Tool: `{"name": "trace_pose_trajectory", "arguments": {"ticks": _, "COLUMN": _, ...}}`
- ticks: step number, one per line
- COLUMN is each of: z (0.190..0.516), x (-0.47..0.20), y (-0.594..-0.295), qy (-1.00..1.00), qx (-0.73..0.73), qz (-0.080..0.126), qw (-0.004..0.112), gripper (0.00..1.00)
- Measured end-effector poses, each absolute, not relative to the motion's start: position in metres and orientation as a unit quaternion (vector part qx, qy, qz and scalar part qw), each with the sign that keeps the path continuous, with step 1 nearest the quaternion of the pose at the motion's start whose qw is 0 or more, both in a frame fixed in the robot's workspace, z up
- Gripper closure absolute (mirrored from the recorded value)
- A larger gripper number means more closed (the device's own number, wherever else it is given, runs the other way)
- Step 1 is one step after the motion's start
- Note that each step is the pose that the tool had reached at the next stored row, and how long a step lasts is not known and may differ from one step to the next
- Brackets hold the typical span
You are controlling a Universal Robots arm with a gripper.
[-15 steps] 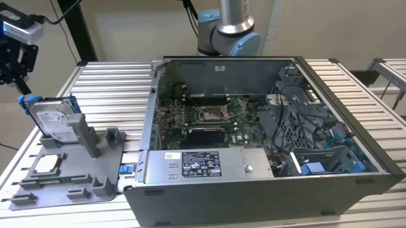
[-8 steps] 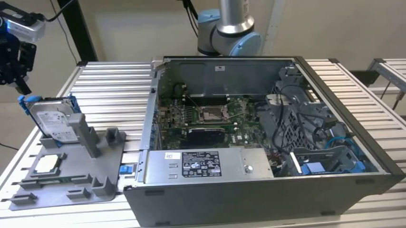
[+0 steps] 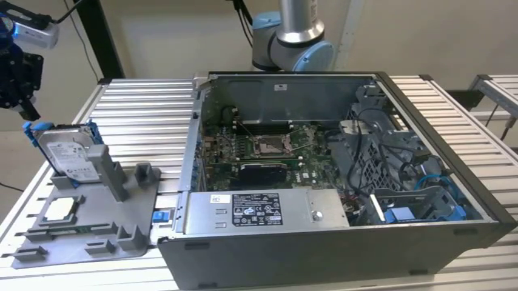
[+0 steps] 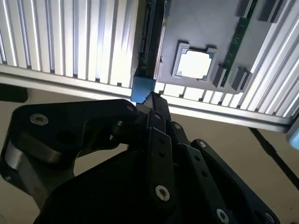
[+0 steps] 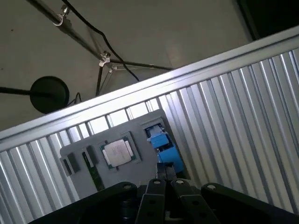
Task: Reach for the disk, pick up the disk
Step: 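Pick up the disk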
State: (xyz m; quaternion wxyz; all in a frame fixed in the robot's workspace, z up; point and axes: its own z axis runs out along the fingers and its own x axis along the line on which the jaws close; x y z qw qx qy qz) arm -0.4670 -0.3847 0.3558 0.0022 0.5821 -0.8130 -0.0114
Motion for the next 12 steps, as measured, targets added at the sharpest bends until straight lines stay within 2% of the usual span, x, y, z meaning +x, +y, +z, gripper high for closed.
{"name": "trace_pose_trajectory", "arguments": {"ticks": 12, "z": 0.3557, "x": -0.4664, "y": -0.3848, "qy": -0.752, "qx": 0.659, "qz": -0.011, "qw": 0.003, "gripper": 1.00}}
